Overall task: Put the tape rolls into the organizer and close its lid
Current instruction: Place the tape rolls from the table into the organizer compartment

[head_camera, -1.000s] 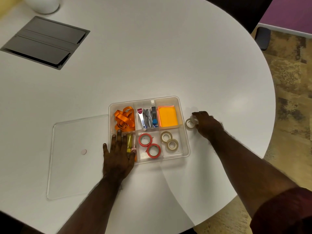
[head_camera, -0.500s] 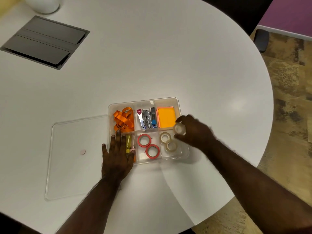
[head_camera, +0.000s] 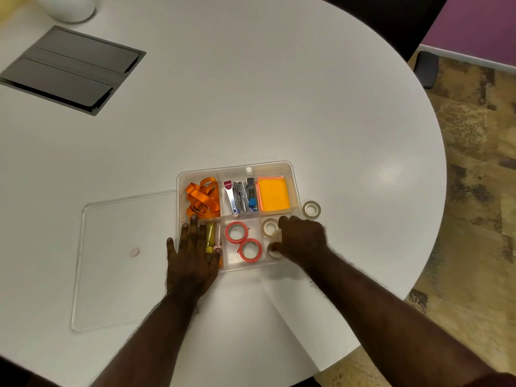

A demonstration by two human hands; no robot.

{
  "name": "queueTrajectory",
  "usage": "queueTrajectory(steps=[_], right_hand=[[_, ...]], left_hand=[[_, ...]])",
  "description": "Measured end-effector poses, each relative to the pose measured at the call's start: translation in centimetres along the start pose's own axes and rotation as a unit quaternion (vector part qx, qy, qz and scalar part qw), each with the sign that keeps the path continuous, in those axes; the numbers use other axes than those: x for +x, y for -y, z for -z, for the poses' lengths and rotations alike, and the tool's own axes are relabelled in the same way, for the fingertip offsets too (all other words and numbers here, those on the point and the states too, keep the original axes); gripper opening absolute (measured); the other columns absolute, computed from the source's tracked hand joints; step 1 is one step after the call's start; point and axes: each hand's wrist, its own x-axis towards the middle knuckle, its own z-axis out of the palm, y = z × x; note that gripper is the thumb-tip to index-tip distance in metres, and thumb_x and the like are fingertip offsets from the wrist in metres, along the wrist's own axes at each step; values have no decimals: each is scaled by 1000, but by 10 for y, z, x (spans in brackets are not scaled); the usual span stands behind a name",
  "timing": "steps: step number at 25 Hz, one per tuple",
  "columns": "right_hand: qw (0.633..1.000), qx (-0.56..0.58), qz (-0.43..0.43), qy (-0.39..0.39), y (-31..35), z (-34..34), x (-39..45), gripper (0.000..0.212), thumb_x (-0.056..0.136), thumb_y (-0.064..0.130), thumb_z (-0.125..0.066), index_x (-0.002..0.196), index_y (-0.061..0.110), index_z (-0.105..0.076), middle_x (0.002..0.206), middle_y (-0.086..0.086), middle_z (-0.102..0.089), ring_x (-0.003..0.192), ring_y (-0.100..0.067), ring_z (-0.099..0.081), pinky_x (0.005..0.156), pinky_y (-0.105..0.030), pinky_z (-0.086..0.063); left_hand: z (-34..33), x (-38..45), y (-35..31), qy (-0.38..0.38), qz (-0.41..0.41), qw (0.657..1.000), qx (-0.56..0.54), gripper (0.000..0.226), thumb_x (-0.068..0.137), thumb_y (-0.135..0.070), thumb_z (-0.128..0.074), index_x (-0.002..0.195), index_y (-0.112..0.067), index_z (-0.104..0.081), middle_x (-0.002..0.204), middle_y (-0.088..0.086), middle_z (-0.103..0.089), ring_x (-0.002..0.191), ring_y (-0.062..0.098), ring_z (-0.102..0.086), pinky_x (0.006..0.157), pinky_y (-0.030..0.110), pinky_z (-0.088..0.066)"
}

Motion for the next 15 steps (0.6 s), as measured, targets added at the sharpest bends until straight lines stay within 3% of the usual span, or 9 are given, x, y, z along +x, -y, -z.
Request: queueTrajectory(steps=[4,7,11,13,15], right_hand=[[986,41,-62,-150,-48,20,18,27,86,43,-60,106,26,-63,102,-4,-69,90,-29,-69,73,-33,-52],[988,51,-112,-98,-79,20,33,28,89,34,-57,115,24,-60,113,-6,-64,98,-31,-66,81,-37,-52],[996,-37,-64,-39,-86,-2,35,50,92,35,-55,139,22,-43,125,-10,-53,102,-33,-61,78,-39,-54],[997,-40,-56,-38,-83,-12,35,54,89,35,-60,139,24,-42,126,-10,-52,101,-32,-60,75,-39,-55],[996,-39,-62,-59,-82,-17,36,43,91,32,-56,132,21,-48,123,-10,-53,99,-31,-60,73,-38,-57]], left_hand=[[0,-1,-1,-1,-2,1000,3,71,93,-49,-30,150,-8,-25,160,16,-18,147,37,-19,113,69,-22],[0,-1,0,-3,-5,1000,9,70,93,-48,-33,149,-7,-27,159,18,-20,146,38,-21,112,69,-23],[0,0,-1,-3,-2,1000,6,70,93,-49,-29,150,-8,-25,160,16,-18,147,37,-19,114,68,-20],[-2,0,0,-1,0,1000,8,71,93,-51,-26,151,-9,-23,161,15,-17,147,36,-18,114,68,-20],[-2,1,1,0,5,1000,6,72,93,-52,-23,152,-11,-20,162,13,-14,148,34,-15,116,67,-17]])
